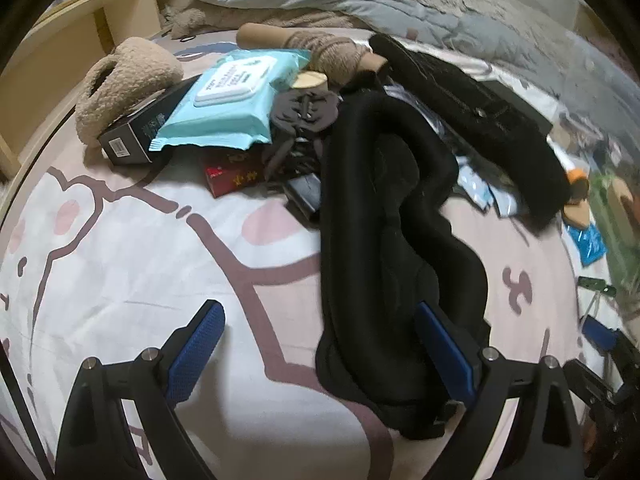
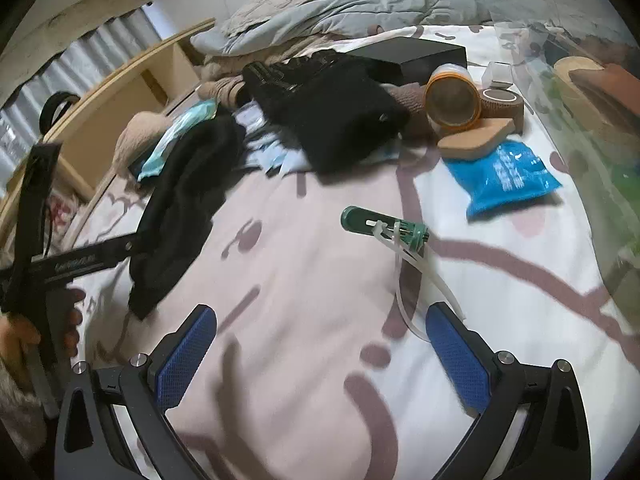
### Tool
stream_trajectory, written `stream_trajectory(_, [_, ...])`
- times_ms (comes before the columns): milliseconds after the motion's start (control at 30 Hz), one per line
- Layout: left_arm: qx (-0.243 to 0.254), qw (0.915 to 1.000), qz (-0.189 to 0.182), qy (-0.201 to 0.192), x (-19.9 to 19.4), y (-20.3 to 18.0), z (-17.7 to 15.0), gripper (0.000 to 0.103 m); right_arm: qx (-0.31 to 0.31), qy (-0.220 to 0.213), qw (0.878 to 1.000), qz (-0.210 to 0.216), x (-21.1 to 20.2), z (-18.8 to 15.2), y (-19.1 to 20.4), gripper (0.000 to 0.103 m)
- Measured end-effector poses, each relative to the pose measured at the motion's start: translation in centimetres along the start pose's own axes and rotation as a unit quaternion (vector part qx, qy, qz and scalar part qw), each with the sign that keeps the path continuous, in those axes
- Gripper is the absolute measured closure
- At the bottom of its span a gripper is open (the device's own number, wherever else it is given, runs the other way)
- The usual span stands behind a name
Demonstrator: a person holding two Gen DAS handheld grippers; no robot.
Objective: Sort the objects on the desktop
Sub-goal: 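Lift the black eye mask with the left tool while the right tool nears the green-capped tube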
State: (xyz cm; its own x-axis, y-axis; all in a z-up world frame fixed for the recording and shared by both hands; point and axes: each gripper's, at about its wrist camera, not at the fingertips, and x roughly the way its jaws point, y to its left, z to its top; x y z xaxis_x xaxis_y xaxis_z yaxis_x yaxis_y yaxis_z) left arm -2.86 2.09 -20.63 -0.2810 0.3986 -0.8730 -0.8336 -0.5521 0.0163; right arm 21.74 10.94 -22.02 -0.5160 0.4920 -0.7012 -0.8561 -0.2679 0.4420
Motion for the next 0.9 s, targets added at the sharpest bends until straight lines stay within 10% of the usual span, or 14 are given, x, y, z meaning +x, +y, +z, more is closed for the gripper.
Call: stream_trajectory(900, [0.057, 0.9981, -0.012, -0.021, -3.3, -3.9, -4.8, 0.007, 0.029, 0.002, 0.999, 0.044, -2.2, -2.1, -0.8, 0.000])
